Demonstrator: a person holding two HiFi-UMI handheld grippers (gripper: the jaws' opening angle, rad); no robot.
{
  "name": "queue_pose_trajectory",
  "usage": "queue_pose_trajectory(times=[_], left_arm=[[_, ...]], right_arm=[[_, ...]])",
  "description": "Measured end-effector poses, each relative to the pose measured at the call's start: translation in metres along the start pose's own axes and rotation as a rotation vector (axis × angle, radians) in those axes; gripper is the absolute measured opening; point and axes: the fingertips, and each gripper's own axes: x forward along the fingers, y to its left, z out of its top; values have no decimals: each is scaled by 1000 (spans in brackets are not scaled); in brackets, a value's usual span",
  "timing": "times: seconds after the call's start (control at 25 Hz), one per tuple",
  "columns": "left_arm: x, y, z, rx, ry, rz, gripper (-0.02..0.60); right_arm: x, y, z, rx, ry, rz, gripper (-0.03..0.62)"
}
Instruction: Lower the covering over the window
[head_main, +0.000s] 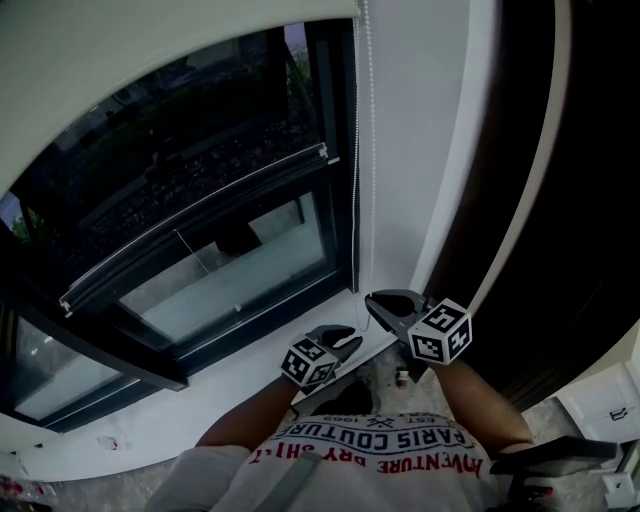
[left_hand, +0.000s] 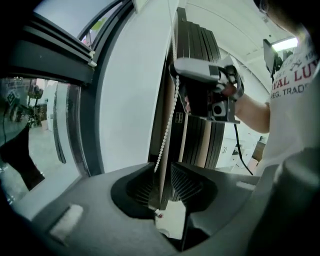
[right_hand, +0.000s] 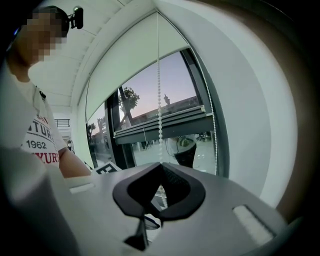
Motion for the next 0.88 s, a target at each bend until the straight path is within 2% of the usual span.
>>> queue_pose_trajectory(times=[0.12,0.24,0.36,0.56,0.72,0.88], left_arm=[[-20,4,44,-8,-89,-17,110],[-45,-2,114,-3,-212,-84,110],[-66,-17,181,40,-286,-164,110],[-88,-39,281,119,-382,-208,110],[-92,-46,324,129,-423,-229,109],[-90,-43,333,141,-411,-191,97]], right_arm=[[-7,-5,-1,14,-4,-4,2],[-11,-5,-1,12,0,-1,2],[-13,-2,-4,12,7,6,2],[-11,1,-2,4,7,14,2],[-8,2,-3,1,5,15,2],[-6,0,-5,-18,25,9,2]])
